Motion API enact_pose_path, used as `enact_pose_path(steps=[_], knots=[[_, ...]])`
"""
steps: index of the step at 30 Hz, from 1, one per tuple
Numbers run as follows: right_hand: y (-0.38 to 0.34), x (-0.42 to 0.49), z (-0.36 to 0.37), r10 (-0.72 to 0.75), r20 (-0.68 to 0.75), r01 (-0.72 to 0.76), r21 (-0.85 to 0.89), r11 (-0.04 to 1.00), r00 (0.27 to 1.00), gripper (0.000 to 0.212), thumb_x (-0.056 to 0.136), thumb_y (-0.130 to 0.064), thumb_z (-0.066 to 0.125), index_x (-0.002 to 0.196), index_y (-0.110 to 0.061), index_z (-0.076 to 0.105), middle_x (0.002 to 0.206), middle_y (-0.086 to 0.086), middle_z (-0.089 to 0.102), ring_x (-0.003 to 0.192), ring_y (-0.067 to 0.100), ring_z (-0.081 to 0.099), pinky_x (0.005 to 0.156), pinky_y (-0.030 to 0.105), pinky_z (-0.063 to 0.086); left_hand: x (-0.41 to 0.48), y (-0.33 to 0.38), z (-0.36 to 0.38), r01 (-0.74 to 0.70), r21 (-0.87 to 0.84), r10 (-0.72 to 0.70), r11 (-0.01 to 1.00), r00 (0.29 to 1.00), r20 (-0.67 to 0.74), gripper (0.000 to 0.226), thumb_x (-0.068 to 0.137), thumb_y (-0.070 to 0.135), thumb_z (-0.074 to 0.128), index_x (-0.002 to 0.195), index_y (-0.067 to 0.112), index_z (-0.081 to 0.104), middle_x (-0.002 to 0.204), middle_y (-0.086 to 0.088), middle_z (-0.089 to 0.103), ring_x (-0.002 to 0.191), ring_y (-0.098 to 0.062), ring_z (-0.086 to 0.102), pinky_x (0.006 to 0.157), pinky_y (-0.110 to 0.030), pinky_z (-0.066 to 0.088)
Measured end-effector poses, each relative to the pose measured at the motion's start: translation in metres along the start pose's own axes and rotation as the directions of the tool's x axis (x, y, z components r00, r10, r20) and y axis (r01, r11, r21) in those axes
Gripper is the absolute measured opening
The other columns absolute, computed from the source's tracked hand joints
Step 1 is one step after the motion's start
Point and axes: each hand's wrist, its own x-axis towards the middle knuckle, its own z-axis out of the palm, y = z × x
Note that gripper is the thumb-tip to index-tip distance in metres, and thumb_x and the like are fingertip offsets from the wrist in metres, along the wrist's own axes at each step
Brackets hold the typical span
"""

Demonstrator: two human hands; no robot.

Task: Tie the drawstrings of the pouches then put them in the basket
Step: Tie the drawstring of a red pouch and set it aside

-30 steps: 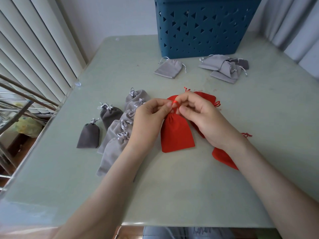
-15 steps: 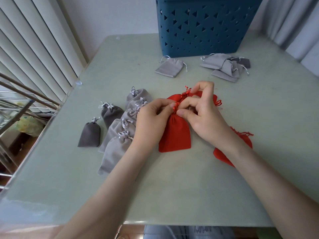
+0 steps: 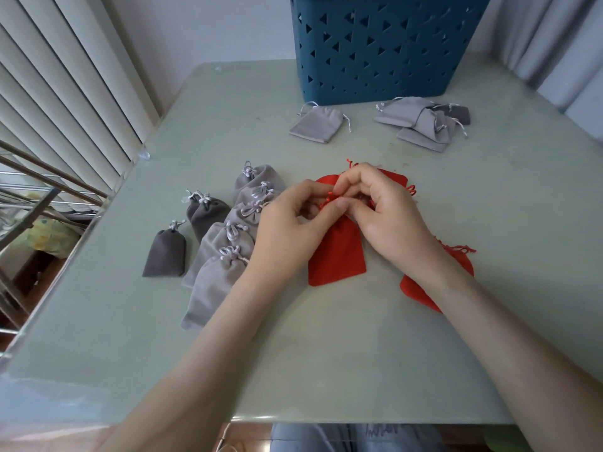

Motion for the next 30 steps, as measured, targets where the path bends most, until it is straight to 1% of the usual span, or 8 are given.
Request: enact_pose_path(steps=[3,7,14,18,22,25,27,30], knots=[[-0.001,-0.001,0.002,0.0,0.011,0.001,-0.025,1.0,1.0,0.017,0.088,-0.003,0.06,0.09,-0.018,0.052,0.072,-0.004,0.06,0.065,0.001,0.051,0.067,0.011,0.038,0.001,-0.001,-0.001,0.003,0.016,-0.002,1.0,0.999,-0.05,0.011,0.089,0.021,0.064,0.082,0.029,0.067,0.067,0.018,0.064,0.066,0.003,0.054,0.063,-0.017,0.04],[-0.001,0.003,0.001,0.085,0.012,-0.085,-0.05,0.995,0.996,0.018,0.088,-0.003,0.06,0.098,-0.014,0.05,0.076,-0.005,0.06,0.068,-0.003,0.052,0.071,0.011,0.038,0.0,0.001,0.001,0.003,0.021,-0.002,1.0,0.998,-0.07,0.012,0.089,0.021,0.063,0.08,0.025,0.068,0.065,0.016,0.063,0.063,0.002,0.053,0.061,-0.018,0.039],[-0.002,0.003,-0.005,0.344,0.089,-0.356,0.235,0.905,0.935,0.018,0.089,0.003,0.057,0.084,-0.014,0.06,0.069,0.0,0.064,0.061,-0.003,0.061,0.062,0.009,0.044,0.0,-0.002,0.006,-0.106,0.119,0.115,0.987,0.991,-0.072,0.009,0.087,0.023,0.062,0.087,0.022,0.071,0.076,0.013,0.068,0.076,-0.007,0.062,0.072,-0.025,0.048],[-0.002,0.003,-0.006,0.407,0.071,-0.41,0.287,0.866,0.91,0.018,0.087,0.006,0.058,0.08,-0.01,0.059,0.067,0.002,0.065,0.056,-0.002,0.061,0.058,0.009,0.045,-0.001,-0.003,0.009,-0.119,0.165,0.135,0.979,0.987,-0.085,0.009,0.088,0.02,0.063,0.089,0.021,0.071,0.08,0.016,0.067,0.08,-0.006,0.061,0.074,-0.019,0.045],[-0.004,0.003,-0.006,0.442,0.044,-0.425,0.376,0.823,0.896,0.02,0.086,0.008,0.058,0.077,-0.01,0.057,0.057,-0.004,0.065,0.054,0.0,0.061,0.058,0.012,0.046,-0.001,-0.001,0.01,-0.041,0.063,0.046,0.997,0.996,-0.08,0.009,0.089,0.019,0.063,0.09,0.021,0.072,0.081,0.01,0.071,0.078,-0.011,0.065,0.077,-0.03,0.051],[-0.003,0.002,-0.002,0.3,-0.11,-0.297,0.05,0.954,0.947,0.014,0.085,-0.001,0.064,0.078,-0.013,0.059,0.069,-0.001,0.068,0.064,0.003,0.063,0.064,0.015,0.045,-0.001,0.001,0.011,0.045,-0.08,-0.051,0.996,0.996,-0.072,0.009,0.089,0.014,0.064,0.09,0.018,0.072,0.084,0.003,0.073,0.082,-0.016,0.067,0.083,-0.037,0.053],[-0.004,0.001,-0.001,0.149,-0.173,-0.18,-0.183,0.967,0.974,0.004,0.084,-0.005,0.066,0.082,-0.008,0.062,0.077,0.002,0.069,0.071,0.007,0.063,0.069,0.018,0.047,-0.001,0.001,0.011,0.087,-0.144,-0.097,0.986,0.993,-0.068,0.009,0.089,0.014,0.064,0.088,0.018,0.071,0.084,0.0,0.073,0.083,-0.021,0.067,0.085,-0.041,0.053],[-0.004,0.0,-0.002,0.021,-0.176,-0.064,-0.244,0.968,0.984,0.002,0.083,-0.002,0.065,0.083,-0.002,0.063,0.079,0.005,0.069,0.077,0.007,0.061,0.07,0.013,0.044,0.001,-0.001,0.011,0.141,-0.193,-0.151,0.971,0.988,-0.041,0.009,0.088,0.014,0.065,0.085,0.018,0.071,0.083,-0.003,0.073,0.081,-0.018,0.065,0.084,-0.041,0.051]])
